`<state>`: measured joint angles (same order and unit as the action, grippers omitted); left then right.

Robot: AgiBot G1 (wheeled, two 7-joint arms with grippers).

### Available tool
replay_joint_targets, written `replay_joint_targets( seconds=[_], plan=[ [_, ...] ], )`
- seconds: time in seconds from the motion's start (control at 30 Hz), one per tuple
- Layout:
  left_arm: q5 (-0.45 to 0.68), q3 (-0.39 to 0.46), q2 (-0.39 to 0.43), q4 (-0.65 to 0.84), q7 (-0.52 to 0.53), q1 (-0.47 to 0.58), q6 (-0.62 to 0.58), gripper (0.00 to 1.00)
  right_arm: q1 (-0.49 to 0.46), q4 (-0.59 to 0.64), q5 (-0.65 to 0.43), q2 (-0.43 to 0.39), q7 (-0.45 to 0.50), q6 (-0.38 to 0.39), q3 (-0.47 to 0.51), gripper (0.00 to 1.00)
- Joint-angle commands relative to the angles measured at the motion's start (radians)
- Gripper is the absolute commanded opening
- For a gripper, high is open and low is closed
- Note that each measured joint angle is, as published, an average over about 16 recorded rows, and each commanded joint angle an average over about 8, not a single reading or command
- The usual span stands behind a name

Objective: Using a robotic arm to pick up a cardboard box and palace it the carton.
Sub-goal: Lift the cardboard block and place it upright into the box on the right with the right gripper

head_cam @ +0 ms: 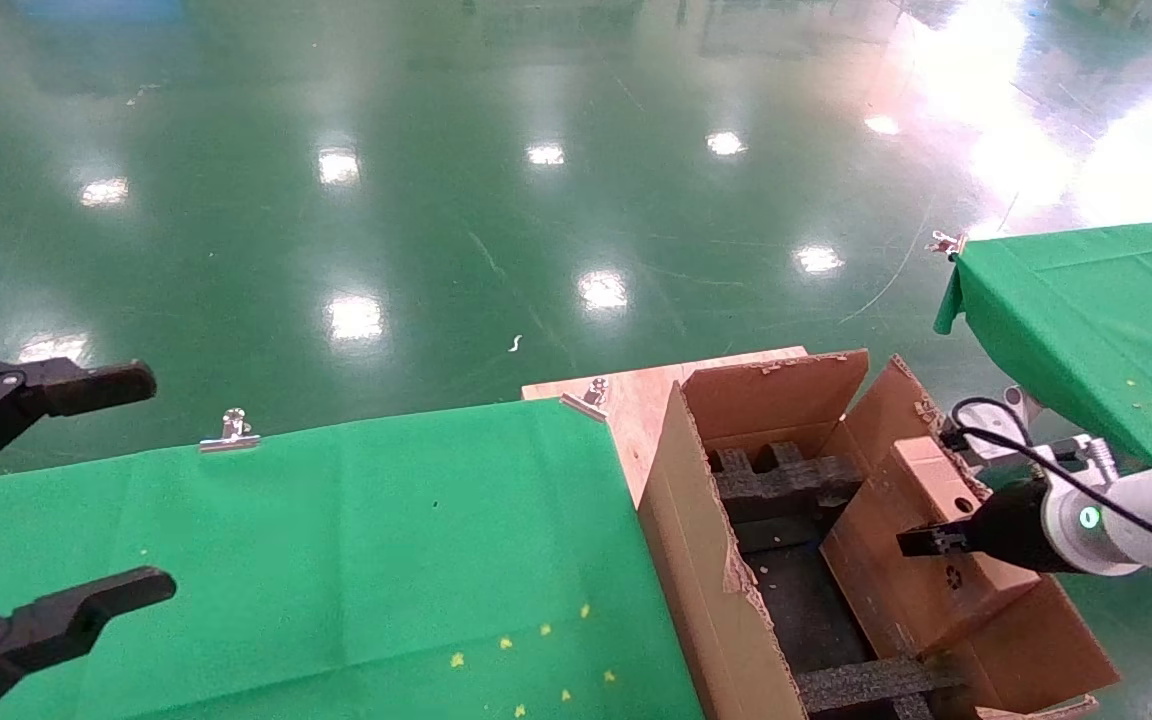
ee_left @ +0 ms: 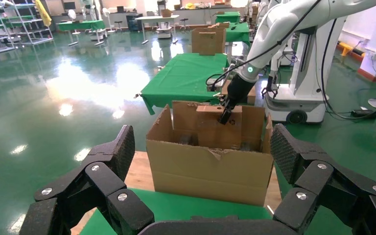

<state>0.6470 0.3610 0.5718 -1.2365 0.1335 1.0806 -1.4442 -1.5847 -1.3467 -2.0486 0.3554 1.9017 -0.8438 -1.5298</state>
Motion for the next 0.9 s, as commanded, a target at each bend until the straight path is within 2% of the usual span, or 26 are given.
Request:
replay_joint_targets(
  seconds=[0.03, 0.43, 0.9],
  plan=[
    [0.0, 0.0, 0.0, 0.0, 0.0, 0.0, 0.0, 1.0, 0.009, 0.0, -0.014, 0.008, 0.016, 0.004, -0.005, 0.0],
    [0.0, 0.0, 0.0, 0.0, 0.0, 0.0, 0.0, 1.0, 0.044, 0.02, -0.079, 0.058, 0.105, 0.021, -0.015, 0.0],
    [0.0, 0.0, 0.0, 0.0, 0.0, 0.0, 0.0, 1.0, 0.014, 0.006, -0.15, 0.075, 0.134, -0.006, -0.005, 0.0]
  ],
)
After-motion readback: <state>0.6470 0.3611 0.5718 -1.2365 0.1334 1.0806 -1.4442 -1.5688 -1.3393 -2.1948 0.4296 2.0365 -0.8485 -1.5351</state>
